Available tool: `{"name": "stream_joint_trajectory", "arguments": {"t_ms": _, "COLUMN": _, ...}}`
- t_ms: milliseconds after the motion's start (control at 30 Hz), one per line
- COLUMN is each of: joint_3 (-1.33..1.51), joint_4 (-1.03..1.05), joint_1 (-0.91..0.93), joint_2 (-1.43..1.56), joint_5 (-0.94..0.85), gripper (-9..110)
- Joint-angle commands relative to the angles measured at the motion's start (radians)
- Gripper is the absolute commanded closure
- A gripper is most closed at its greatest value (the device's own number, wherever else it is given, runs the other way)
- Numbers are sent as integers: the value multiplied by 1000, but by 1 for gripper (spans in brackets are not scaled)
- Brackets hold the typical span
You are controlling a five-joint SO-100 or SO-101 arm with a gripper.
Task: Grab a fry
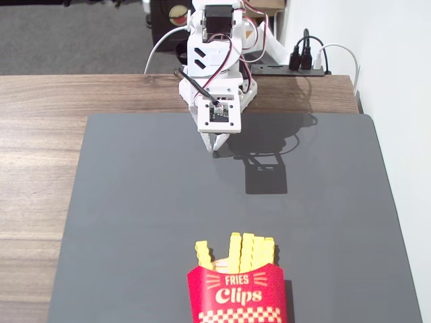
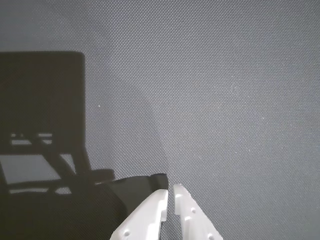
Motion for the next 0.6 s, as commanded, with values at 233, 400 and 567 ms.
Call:
{"name": "stream_joint_trajectory", "arguments": {"t_ms": 233, "joint_3": -3, "joint_4": 18, "joint_1": -9, "joint_2": 2, "joint_5": -3, "gripper": 100}}
{"name": "stream_joint_trajectory", "arguments": {"t_ms": 400, "joint_3": -3, "joint_4": 18, "joint_1": -15, "joint_2": 2, "joint_5": -3, "gripper": 100}}
{"name": "stream_joint_trajectory", "arguments": {"t_ms": 567, "joint_3": -3, "joint_4": 18, "joint_1": -28, "joint_2": 2, "joint_5": 5, "gripper": 101}}
